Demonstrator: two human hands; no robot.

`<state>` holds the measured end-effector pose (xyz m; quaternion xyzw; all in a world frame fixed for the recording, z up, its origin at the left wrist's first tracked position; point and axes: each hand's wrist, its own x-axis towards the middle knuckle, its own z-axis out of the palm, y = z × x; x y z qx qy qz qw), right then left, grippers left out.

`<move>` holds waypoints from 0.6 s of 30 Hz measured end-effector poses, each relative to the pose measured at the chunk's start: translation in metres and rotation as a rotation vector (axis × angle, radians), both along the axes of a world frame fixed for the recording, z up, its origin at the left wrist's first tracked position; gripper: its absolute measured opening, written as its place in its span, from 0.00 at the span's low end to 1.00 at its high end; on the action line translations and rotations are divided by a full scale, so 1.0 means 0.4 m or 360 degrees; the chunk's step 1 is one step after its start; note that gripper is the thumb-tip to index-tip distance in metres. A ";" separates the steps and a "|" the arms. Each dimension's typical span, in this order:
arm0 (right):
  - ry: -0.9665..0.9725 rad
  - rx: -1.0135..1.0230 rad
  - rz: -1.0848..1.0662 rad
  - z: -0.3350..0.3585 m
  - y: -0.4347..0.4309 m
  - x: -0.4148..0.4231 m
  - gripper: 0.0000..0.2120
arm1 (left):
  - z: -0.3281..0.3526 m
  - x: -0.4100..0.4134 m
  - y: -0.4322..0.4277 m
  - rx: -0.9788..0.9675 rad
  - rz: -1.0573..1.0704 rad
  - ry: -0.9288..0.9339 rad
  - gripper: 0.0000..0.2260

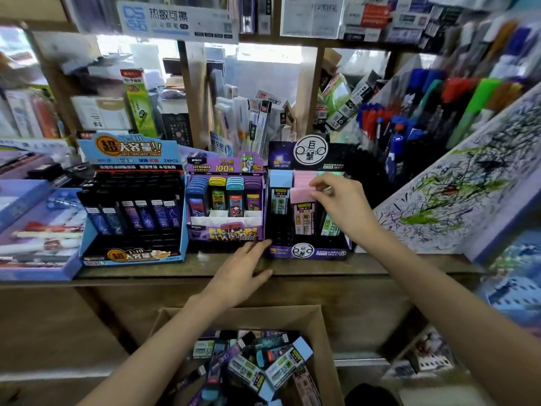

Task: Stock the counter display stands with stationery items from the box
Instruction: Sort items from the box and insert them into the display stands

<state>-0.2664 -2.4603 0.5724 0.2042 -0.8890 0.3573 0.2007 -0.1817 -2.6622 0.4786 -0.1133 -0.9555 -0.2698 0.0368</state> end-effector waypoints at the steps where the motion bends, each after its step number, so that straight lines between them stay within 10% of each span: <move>1: 0.0065 0.0077 -0.0036 -0.005 0.000 -0.001 0.07 | 0.004 0.006 -0.002 0.0049 -0.0002 0.0011 0.27; 6: 0.0525 0.0569 -0.0078 -0.023 0.014 0.010 0.05 | 0.017 0.048 -0.034 0.0186 -0.0016 0.0251 0.19; 18: 0.0291 0.0764 0.0367 -0.127 0.011 0.198 0.11 | -0.136 0.230 -0.109 0.0357 0.0076 0.0050 0.08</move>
